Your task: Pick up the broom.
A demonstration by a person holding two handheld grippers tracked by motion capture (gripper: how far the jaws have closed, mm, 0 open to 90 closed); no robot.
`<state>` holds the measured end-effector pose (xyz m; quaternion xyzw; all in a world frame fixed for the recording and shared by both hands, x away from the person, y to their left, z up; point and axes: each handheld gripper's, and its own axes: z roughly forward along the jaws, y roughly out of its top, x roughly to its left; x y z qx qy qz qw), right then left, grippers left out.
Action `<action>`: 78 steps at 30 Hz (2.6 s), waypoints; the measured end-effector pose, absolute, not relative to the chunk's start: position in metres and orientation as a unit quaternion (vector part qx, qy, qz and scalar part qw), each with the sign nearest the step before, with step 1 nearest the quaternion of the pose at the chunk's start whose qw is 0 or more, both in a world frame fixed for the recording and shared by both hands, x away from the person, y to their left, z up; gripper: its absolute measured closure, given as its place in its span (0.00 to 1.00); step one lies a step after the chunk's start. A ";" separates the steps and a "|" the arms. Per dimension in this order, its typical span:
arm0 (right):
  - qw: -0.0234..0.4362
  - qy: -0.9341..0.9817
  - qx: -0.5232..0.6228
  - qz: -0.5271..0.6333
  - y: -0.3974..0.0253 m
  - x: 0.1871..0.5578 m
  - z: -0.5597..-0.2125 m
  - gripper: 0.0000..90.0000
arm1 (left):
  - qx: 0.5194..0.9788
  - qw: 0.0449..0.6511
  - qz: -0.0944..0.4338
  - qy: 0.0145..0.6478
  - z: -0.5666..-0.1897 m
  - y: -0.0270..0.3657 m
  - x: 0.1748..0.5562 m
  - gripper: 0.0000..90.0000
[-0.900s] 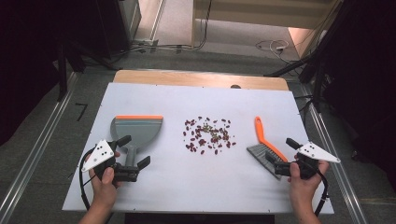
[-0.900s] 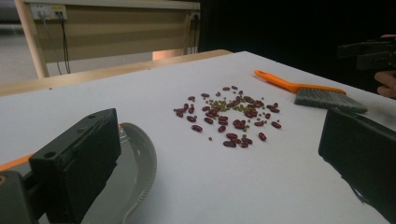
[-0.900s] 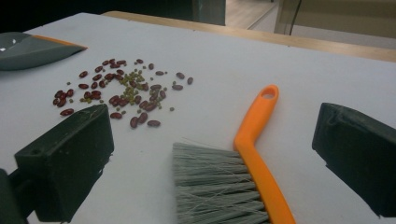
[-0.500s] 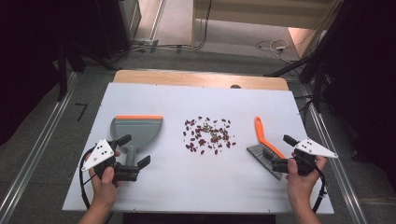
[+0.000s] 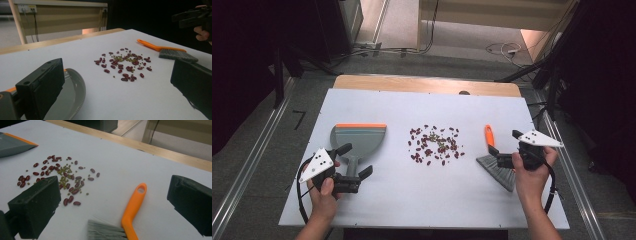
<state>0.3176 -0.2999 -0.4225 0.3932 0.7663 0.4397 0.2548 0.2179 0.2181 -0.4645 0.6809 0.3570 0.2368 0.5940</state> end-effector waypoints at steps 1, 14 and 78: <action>0.255 0.766 0.393 0.440 -0.300 0.318 -0.422 0.00 | 0.681 0.594 0.237 0.356 -0.464 0.218 0.218 0.00; 0.186 0.784 0.455 0.377 -0.296 0.373 -0.428 0.23 | 0.683 0.593 0.235 0.356 -0.465 0.216 0.219 0.00; 0.260 0.656 0.468 0.532 -0.326 0.316 -0.428 0.76 | 0.701 0.585 0.240 0.329 -0.459 0.196 0.214 0.00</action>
